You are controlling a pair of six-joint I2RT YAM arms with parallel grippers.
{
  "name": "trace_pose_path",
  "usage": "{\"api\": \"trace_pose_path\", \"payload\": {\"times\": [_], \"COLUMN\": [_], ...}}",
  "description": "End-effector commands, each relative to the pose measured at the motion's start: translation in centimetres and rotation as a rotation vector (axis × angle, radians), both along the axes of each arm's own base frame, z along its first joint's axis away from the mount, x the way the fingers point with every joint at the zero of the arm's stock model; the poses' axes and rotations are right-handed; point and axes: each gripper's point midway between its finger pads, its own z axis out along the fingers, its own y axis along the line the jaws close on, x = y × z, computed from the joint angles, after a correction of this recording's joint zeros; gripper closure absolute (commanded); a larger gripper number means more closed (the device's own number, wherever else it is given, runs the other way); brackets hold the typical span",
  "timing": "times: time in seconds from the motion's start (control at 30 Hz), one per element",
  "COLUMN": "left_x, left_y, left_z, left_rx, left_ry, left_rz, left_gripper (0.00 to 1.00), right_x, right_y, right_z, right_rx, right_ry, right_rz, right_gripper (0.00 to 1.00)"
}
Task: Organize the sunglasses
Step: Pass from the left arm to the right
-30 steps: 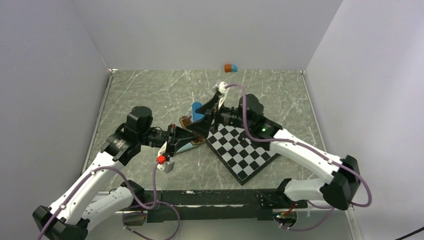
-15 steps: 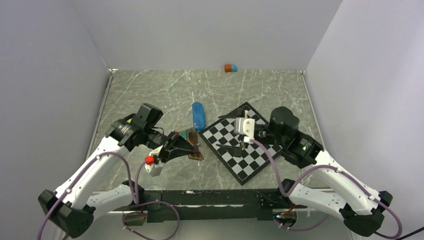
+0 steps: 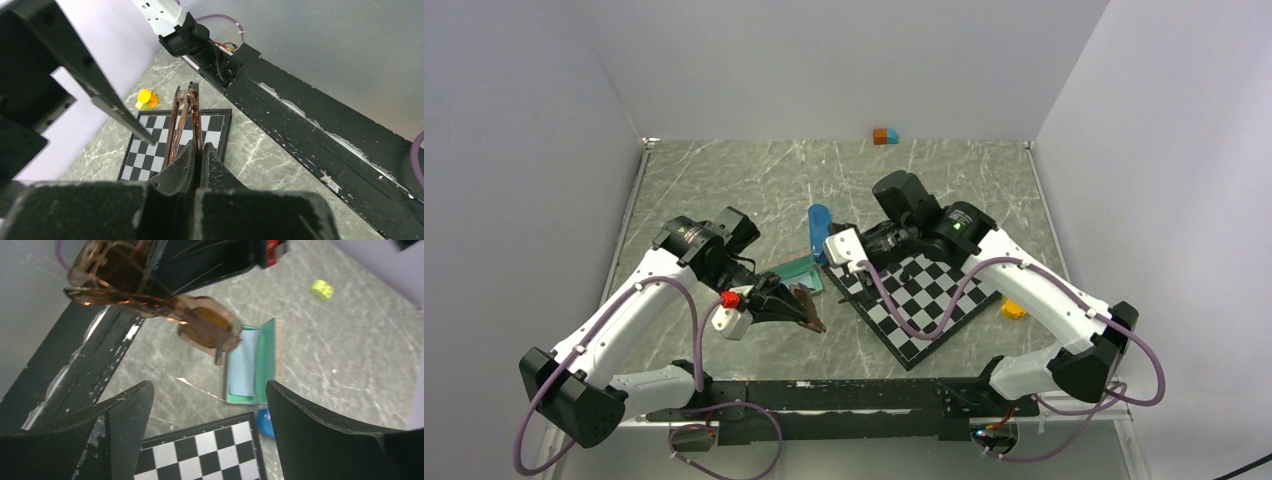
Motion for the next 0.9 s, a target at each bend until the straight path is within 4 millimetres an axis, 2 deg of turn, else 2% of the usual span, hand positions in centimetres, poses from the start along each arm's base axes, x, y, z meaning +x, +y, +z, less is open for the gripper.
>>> {"api": "trace_pose_path", "payload": {"times": [0.0,0.1,0.23,0.37,0.57,0.67,0.8,0.87], "left_x": [0.3,0.3,0.3,0.3,-0.7,-0.5,1.3,3.4], "left_y": [-1.0,-1.1,-1.3,-1.3,-0.8,-0.7,-0.9,-1.3], "left_z": [3.5,4.0,4.6,5.2,5.5,5.0,4.8,4.9], "left_rx": [-0.306,-0.339,-0.386,-0.421,-0.47,-0.452,-0.401,-0.387], "left_ry": [-0.432,-0.445,-0.462,-0.484,-0.512,-0.52,-0.609,-0.679], "left_rz": [-0.112,-0.105,-0.097,-0.086,-0.081,-0.054,0.063,0.183], "left_gripper": [1.0,1.0,1.0,1.0,1.0,1.0,1.0,1.0], "right_x": [-2.5,-3.2,-3.0,-3.0,-2.1,-1.8,-0.7,-0.4], "right_y": [-0.1,1.1,3.2,4.1,3.4,2.8,1.6,0.6], "right_z": [-0.4,0.2,0.9,1.5,3.2,3.9,4.8,4.8], "right_rx": [0.059,0.136,0.235,0.365,0.537,0.573,0.559,0.545], "right_ry": [-0.008,0.037,0.071,0.127,0.11,0.071,0.055,0.095], "right_rz": [0.133,0.142,0.05,-0.023,-0.138,-0.165,-0.273,-0.35], "right_gripper": [0.13,0.12,0.12,0.14,0.18,0.17,0.07,0.01]}}
